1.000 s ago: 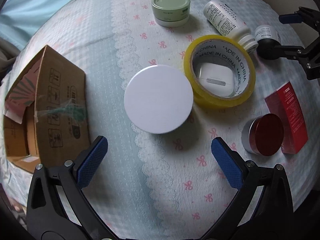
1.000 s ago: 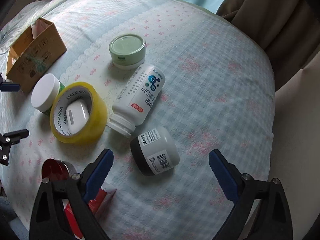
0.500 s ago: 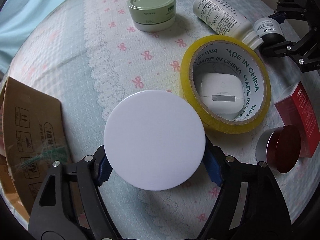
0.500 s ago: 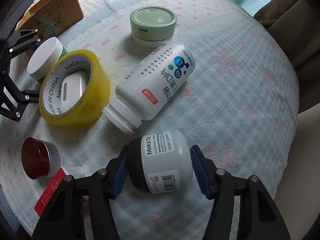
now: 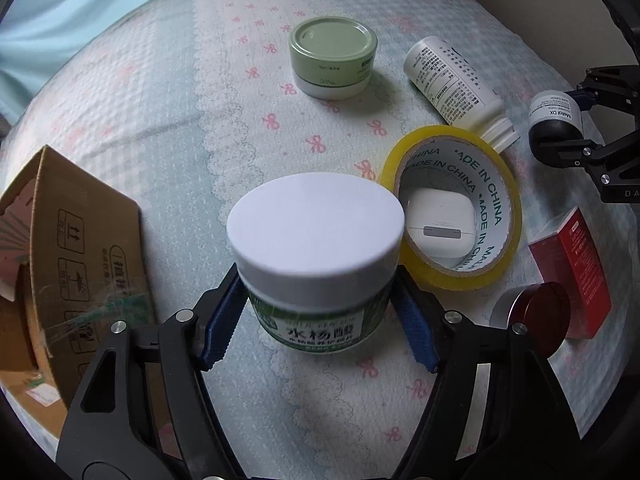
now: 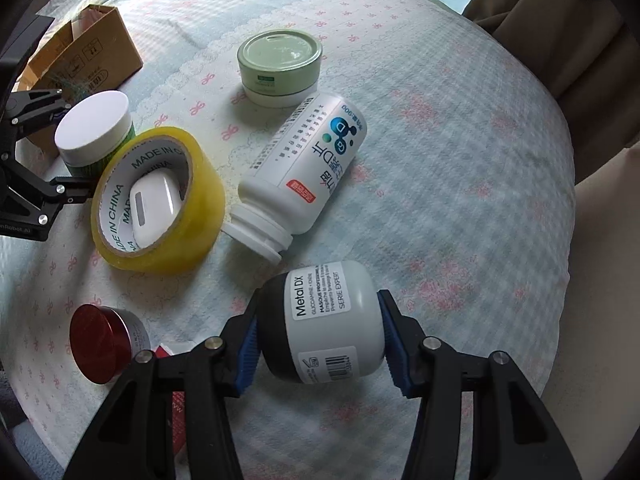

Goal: Organize rigid objects
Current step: 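Lift the white-lidded jar and Metal DX bottle and carry both over the cardboard box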

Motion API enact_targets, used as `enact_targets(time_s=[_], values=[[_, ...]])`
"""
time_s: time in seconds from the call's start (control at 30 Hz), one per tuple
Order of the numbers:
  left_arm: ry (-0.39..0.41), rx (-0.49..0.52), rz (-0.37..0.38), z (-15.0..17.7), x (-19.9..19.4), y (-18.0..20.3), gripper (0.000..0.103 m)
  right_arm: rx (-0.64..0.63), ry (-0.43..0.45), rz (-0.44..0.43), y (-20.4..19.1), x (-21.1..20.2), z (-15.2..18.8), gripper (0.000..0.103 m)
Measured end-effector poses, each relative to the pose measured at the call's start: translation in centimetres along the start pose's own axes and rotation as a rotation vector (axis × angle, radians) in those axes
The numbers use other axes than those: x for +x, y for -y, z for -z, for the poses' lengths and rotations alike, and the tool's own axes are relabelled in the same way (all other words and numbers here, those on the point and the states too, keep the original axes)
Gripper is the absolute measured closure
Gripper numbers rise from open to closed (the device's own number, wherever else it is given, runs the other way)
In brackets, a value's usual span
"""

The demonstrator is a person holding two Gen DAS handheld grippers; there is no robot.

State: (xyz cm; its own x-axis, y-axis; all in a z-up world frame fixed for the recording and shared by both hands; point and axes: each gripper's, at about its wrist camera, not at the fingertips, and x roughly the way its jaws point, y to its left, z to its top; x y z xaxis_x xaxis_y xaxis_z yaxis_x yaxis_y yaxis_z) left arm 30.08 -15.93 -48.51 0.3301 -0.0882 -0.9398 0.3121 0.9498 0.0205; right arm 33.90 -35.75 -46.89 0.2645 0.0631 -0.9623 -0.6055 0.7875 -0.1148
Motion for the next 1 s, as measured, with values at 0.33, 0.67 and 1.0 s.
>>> enact_targets(time_s=[0.33,0.67,1.0], values=[[0.044,-0.091,0.035,0.2,-2.1,-0.4,0.035,0.101,0.047,0.020,-2.3,-5.0,0.9,0.054],[0.065,-0.164,0.074,0.4,-6.2,-1.5,0.035,0.184,0.075,-0.009,-3.4,-8.3,1.1,0.054],[0.138,-0.245,0.123,0.1,-14.3,-4.2,0.035,0.209,0.135,-0.009,-4.9,-14.3,-2.1,0.054]])
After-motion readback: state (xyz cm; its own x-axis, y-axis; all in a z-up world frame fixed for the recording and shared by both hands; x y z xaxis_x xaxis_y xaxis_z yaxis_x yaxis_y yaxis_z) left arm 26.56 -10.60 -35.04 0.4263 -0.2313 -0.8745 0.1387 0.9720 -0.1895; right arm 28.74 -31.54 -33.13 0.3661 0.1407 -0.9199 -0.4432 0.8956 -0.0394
